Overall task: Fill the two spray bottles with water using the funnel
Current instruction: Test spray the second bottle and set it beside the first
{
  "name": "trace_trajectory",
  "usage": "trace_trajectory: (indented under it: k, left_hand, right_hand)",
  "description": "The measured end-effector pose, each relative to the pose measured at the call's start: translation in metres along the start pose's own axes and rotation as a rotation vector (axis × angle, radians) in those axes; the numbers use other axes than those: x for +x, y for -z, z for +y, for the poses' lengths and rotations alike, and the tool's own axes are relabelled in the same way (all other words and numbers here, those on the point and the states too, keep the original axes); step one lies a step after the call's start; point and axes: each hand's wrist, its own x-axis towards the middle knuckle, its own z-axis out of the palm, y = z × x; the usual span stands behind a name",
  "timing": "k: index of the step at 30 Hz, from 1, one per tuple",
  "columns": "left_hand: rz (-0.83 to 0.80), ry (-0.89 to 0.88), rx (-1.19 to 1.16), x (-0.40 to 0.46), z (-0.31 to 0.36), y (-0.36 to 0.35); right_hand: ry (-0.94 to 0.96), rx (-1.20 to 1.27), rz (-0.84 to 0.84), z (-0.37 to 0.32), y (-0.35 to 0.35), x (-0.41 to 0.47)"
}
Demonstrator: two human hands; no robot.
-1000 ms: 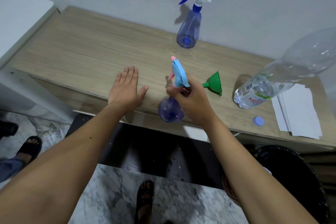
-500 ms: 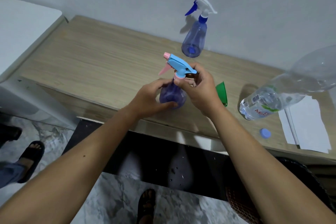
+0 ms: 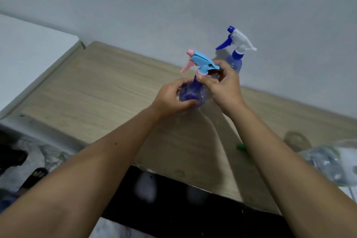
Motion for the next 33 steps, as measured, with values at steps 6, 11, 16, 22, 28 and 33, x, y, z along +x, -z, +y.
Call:
trace_trajectory:
  k: [6,11,16,22,28,33]
  left_hand:
    - [-0.016,0.009,0.054,0.044,-0.025,0.008]
    - [-0.028,0.009,0.093,0.072,-0.043,0.005]
    - [-0.064,-0.033,0.122,0.083,-0.053,0.006]
    - [-0.064,-0.049,0.195,0.086,-0.05,0.004]
    - [-0.06,-0.034,0.173,0.083,-0.051,0.001]
    - [-0.059,-0.01,0.134,0.081,-0.051,-0.001]
  right_hand:
    - [0.047,0.006,0.052,0.014,-0.021,0.042]
    - [0.034,0.034,0.072,0.026,-0.029,0.067]
    - [0.071,0.018,0.082,0.037,-0.034,0.08]
    - [0.158,-0.075,0.113,0.043,-0.034,0.086]
    - [0.18,-0.116,0.144,0.043,-0.038,0.08]
    - [0.134,-0.098,0.141,0.048,-0.037,0.077]
